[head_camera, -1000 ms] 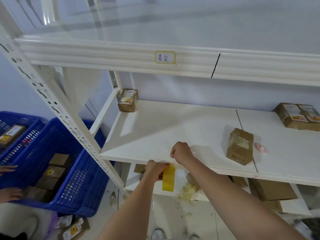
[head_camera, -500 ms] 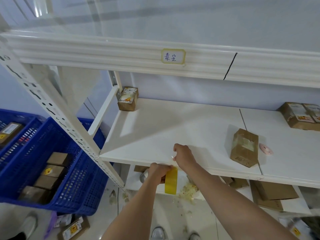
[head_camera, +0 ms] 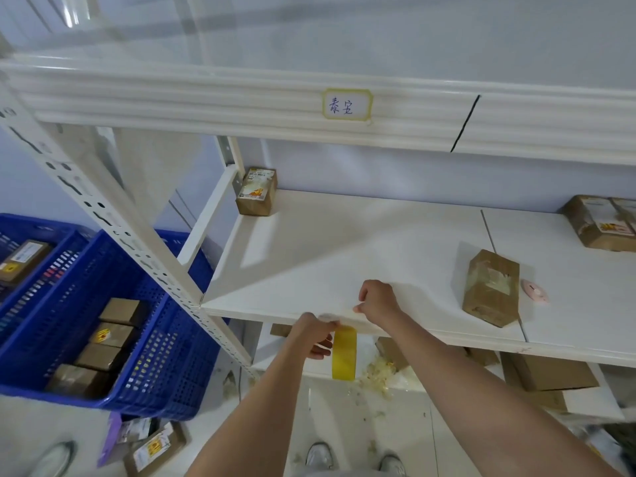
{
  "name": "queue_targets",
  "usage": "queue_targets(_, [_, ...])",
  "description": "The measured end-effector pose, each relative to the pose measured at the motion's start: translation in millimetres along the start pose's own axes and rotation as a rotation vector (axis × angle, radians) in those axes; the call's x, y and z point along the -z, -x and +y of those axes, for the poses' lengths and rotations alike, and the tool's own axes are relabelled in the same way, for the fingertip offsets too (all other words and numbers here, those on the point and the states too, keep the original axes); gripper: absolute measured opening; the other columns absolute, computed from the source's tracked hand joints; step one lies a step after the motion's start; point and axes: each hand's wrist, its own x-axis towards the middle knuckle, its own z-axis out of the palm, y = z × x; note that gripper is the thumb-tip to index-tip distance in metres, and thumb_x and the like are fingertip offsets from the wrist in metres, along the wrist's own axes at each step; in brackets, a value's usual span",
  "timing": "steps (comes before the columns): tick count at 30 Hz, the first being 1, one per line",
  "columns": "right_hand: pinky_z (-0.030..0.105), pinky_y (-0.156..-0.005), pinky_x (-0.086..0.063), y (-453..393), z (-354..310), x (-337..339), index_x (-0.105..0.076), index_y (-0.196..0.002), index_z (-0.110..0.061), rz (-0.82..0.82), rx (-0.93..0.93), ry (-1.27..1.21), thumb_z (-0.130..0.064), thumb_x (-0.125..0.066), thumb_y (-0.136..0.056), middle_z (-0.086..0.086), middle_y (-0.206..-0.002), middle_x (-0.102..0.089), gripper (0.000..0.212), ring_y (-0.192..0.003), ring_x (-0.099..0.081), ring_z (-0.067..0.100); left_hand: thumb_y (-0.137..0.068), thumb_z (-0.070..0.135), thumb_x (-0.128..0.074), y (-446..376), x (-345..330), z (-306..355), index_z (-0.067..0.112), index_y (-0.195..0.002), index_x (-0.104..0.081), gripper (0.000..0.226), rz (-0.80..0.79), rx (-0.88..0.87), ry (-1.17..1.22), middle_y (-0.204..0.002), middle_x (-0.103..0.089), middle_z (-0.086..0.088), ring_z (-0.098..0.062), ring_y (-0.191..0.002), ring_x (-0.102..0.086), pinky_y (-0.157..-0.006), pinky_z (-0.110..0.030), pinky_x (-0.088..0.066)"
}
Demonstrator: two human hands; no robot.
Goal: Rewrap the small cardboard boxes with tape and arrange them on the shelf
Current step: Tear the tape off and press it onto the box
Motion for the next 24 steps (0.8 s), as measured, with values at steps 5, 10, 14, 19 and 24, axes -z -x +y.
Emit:
queue_targets(5, [0.030, -0.079, -0.046, 6, 10, 18, -0.062, -0.099, -0.006, 0.102, -0.017, -0.026, -0.006, -0.065, -0.091, 0.010, -0.108, -0.063, 0.009, -0.096, -0.059, 0.026, -0.096, 0.028, -0.064, 3, 16, 9, 0.005, -0.077, -0.062, 0.030, 0.216, -0.223, -0.173, -0.069, -0.071, -0.008, -0.019, -0.048, -0.060, -0.048, -0.025, -0.051])
queue_targets(10, [0.032, -0.080, -0.048, 15, 30, 50, -0.060, -0.109, -0.012, 0.247, -0.089, -0.010, -0.012, -0.056, -0.097, 0.008, -0.113, -0.063, 0.013, -0.105, -0.060, 0.027, -0.089, 0.022, -0.062, 12, 0, 45, 0.000, -0.088, -0.067, 0.023, 0.289, -0.360, -0.182, -0.082, -0.072, -0.012, -0.024, -0.067, -0.064, -0.060, -0.027, -0.047])
queue_targets(14, [0.030, -0.075, -0.048, 23, 59, 92, -0.058, -0.117, -0.011, 0.462, -0.159, 0.013, -0.016, -0.052, -0.099, 0.010, -0.113, -0.062, 0.019, -0.102, -0.063, 0.027, -0.088, 0.018, -0.059, 24, -42, 85, 0.006, -0.074, -0.060, 0.018, 0.212, -0.461, -0.119, -0.068, -0.062, -0.010, -0.025, -0.056, -0.053, -0.057, -0.027, -0.044])
queue_targets(19, [0.042, -0.093, -0.050, 27, 121, 140, -0.043, -0.138, 0.000, 0.529, -0.399, 0.058, -0.031, -0.056, -0.098, 0.024, -0.130, -0.054, 0.052, -0.118, -0.054, 0.037, -0.096, 0.012, -0.057, 37, -110, 131, 0.004, -0.102, -0.067, 0.014, -0.041, -0.467, 0.069, -0.083, -0.068, -0.010, -0.021, -0.064, -0.061, -0.059, -0.027, -0.056])
queue_targets(24, [0.050, -0.104, -0.045, 23, 161, 168, -0.027, -0.143, -0.005, 0.390, -0.487, -0.068, -0.033, -0.066, -0.094, 0.028, -0.143, -0.033, 0.069, -0.132, -0.038, 0.044, -0.098, 0.007, -0.057, 36, -165, 165, 0.008, -0.096, -0.066, 0.010, -0.115, -0.440, 0.166, -0.094, -0.068, -0.014, -0.025, -0.072, -0.063, -0.067, -0.033, -0.059])
